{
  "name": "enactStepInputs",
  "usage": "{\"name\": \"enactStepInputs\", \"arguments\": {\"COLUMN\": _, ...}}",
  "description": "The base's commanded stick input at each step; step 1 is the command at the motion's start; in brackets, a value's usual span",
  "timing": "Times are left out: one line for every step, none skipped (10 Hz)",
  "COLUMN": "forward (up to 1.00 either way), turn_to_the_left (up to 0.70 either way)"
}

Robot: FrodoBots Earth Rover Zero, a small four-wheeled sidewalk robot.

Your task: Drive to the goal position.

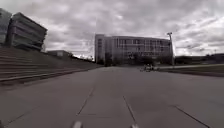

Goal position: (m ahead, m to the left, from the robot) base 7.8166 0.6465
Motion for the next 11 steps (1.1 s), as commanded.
{"name": "enactStepInputs", "arguments": {"forward": 0.7, "turn_to_the_left": 0.0}}
{"name": "enactStepInputs", "arguments": {"forward": 0.7, "turn_to_the_left": 0.0}}
{"name": "enactStepInputs", "arguments": {"forward": 0.7, "turn_to_the_left": 0.0}}
{"name": "enactStepInputs", "arguments": {"forward": 0.7, "turn_to_the_left": 0.0}}
{"name": "enactStepInputs", "arguments": {"forward": 0.7, "turn_to_the_left": 0.0}}
{"name": "enactStepInputs", "arguments": {"forward": 0.7, "turn_to_the_left": 0.0}}
{"name": "enactStepInputs", "arguments": {"forward": 0.7, "turn_to_the_left": 0.0}}
{"name": "enactStepInputs", "arguments": {"forward": 0.7, "turn_to_the_left": 0.0}}
{"name": "enactStepInputs", "arguments": {"forward": 0.7, "turn_to_the_left": 0.0}}
{"name": "enactStepInputs", "arguments": {"forward": 0.7, "turn_to_the_left": 0.0}}
{"name": "enactStepInputs", "arguments": {"forward": 0.7, "turn_to_the_left": 0.0}}
